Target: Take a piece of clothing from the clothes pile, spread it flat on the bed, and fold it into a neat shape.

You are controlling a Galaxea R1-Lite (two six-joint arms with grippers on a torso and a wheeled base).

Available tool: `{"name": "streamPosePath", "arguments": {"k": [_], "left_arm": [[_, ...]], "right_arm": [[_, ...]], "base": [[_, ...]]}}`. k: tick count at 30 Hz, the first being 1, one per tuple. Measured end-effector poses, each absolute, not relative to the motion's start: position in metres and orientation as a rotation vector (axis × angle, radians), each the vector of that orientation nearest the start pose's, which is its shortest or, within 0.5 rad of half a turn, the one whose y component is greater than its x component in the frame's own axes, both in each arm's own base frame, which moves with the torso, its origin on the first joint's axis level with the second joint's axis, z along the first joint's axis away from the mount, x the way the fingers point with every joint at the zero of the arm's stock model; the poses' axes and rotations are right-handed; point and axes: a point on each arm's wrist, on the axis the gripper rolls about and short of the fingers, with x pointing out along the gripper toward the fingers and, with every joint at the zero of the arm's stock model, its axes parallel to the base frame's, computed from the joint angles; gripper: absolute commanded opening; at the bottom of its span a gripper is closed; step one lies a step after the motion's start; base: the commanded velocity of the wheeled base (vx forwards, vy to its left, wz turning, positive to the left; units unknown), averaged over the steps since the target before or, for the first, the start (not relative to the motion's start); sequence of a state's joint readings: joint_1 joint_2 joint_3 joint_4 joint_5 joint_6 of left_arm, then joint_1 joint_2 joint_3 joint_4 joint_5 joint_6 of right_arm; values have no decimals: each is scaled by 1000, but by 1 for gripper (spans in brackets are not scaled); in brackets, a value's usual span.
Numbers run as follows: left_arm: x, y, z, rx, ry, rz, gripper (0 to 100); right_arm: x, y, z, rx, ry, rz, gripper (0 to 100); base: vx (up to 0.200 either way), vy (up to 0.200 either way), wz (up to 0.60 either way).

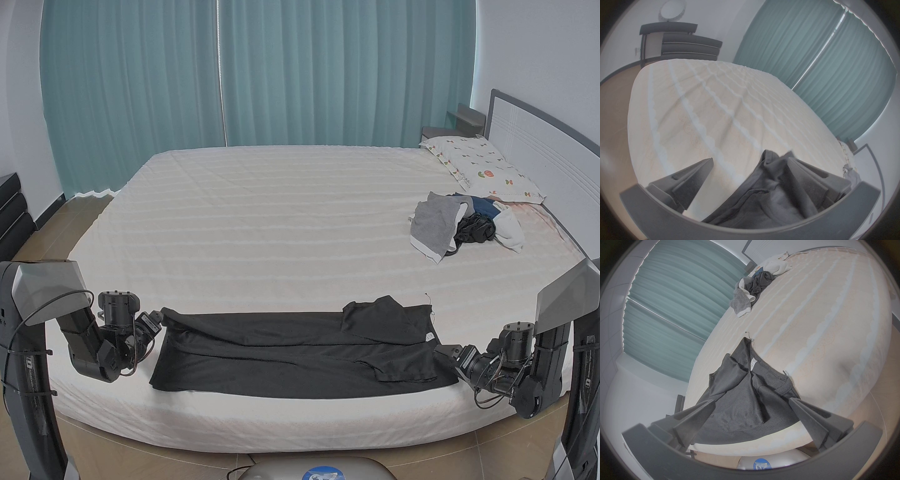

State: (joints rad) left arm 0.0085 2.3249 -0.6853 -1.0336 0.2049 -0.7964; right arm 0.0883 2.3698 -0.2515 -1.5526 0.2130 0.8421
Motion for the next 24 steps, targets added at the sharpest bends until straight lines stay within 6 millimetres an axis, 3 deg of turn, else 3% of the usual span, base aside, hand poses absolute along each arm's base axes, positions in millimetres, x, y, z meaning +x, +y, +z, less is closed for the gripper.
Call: {"name": "streamPosePath", "arguments": {"k": [14,23,24], "left_arm": [[356,8,-2,-806,438,364,100],[356,-16,-17,-795,511,274,100],[356,-17,-20,-777,521,269,0]], "right_arm": [[273,29,-34,848,656,38,100],[273,29,-34,849,658,37,100],[273,29,-34,849,657,38,100]], "base": [[0,0,0],[0,0,0],[0,0,0]]}}
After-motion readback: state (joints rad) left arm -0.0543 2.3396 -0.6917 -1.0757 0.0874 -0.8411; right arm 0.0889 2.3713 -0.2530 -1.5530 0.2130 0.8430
